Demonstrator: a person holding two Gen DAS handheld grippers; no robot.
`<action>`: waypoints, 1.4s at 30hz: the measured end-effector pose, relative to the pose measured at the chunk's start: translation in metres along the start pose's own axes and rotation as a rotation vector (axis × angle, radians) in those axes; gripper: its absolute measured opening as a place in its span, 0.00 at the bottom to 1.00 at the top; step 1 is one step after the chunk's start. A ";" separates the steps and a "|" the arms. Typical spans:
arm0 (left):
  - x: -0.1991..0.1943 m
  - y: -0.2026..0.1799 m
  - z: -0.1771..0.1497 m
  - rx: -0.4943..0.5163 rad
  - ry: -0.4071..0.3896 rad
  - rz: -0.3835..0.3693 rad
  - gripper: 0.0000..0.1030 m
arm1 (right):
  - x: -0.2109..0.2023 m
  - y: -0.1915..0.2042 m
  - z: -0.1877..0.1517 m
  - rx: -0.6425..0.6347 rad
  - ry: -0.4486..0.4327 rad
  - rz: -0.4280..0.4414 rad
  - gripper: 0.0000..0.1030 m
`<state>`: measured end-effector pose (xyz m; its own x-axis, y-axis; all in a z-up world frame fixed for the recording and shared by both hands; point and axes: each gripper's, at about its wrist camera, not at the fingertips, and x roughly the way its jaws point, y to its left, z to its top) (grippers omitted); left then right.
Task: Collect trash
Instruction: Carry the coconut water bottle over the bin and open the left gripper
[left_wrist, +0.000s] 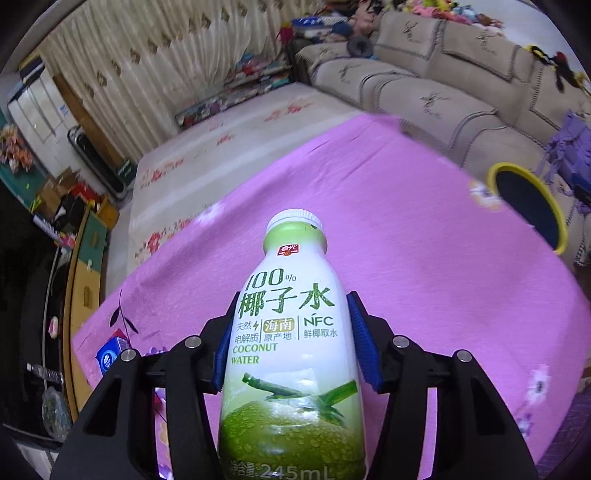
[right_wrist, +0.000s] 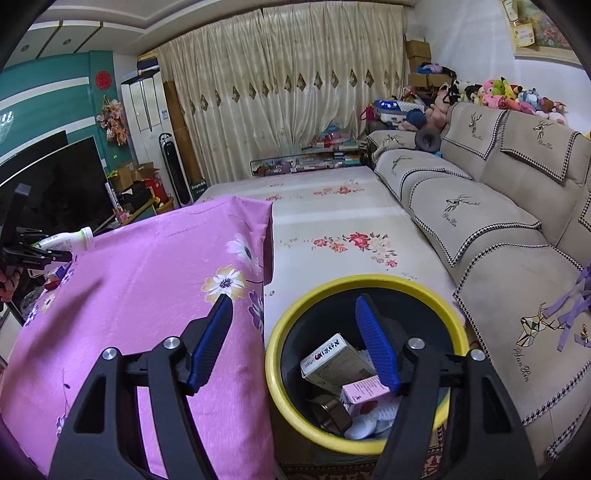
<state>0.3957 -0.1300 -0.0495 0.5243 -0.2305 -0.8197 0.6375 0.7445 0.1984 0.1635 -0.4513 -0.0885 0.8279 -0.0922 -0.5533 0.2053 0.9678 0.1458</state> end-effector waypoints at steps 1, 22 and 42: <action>-0.010 -0.012 0.002 0.008 -0.016 0.003 0.52 | -0.005 -0.002 -0.001 -0.001 -0.006 -0.001 0.64; -0.052 -0.323 0.123 0.228 -0.239 -0.220 0.53 | -0.118 -0.104 -0.051 0.078 -0.091 -0.149 0.64; 0.093 -0.475 0.148 0.298 -0.079 -0.324 0.53 | -0.127 -0.160 -0.086 0.179 -0.046 -0.191 0.64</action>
<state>0.2252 -0.5982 -0.1409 0.3050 -0.4775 -0.8240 0.9045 0.4160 0.0937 -0.0190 -0.5739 -0.1120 0.7871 -0.2841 -0.5474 0.4460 0.8753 0.1870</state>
